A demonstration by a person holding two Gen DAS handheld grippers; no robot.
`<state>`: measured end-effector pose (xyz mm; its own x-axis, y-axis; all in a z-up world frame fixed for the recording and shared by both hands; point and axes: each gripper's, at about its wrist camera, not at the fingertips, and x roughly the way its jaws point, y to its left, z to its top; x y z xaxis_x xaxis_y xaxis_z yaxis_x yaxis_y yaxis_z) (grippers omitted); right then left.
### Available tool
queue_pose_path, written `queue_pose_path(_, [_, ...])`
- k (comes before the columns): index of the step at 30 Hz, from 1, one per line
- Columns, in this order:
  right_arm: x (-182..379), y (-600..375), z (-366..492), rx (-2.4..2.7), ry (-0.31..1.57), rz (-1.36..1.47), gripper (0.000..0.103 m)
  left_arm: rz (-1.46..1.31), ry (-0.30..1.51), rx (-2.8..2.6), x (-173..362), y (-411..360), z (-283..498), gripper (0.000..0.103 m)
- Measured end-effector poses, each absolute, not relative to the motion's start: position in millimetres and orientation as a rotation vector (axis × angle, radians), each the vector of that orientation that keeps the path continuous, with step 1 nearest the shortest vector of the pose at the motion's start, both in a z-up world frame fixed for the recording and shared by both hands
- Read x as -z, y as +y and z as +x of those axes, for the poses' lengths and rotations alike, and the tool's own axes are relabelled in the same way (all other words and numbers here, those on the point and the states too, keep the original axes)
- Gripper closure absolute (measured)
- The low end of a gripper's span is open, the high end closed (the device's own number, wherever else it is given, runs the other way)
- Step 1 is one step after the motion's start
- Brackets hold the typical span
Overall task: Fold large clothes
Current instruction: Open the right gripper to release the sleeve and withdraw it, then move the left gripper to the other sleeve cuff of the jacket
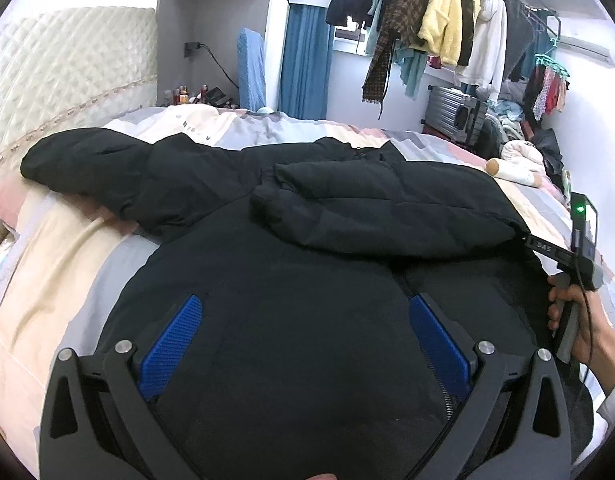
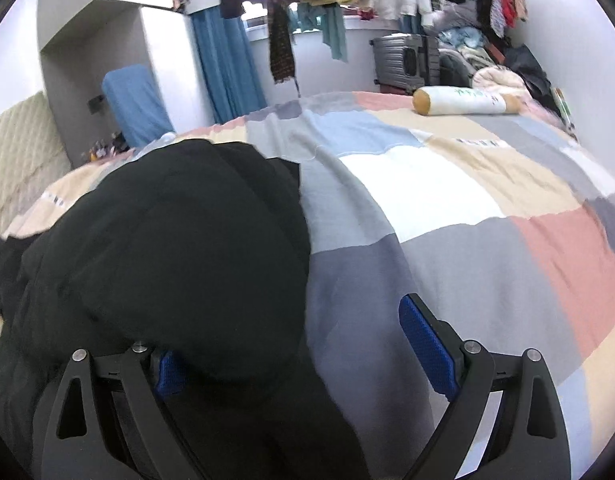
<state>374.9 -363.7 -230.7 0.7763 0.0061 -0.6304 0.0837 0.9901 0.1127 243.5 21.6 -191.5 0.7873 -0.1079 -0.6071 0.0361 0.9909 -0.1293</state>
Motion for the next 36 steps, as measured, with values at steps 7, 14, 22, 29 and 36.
queue_pose_path(7, [191.4, -332.3, 333.1, -0.062, 0.653, 0.151, 0.01, -0.115, 0.619, 0.084, 171.0, 20.8, 224.6, 0.0])
queue_pose_path(14, [144.9, -274.7, 277.6, -0.156, 0.577, 0.055, 0.009, -0.127, 0.565, 0.089, 149.6, 23.8, 196.4, 0.0])
queue_pose_path(22, [127.2, -234.7, 208.2, -0.245, 0.532, 0.044, 0.0, -0.135, 0.537, 0.119, 143.2, 21.5, 166.1, 0.0])
queue_pose_path(29, [122.1, -228.4, 164.3, -0.263, 0.518, 0.043, 0.0, -0.147, 0.55, 0.148, 145.8, 19.0, 159.3, 0.0])
queue_pose_path(36, [128.5, -223.5, 131.6, -0.272, 0.532, 0.033, 0.0, -0.16, 0.55, 0.141, 146.2, 19.7, 155.8, 0.0])
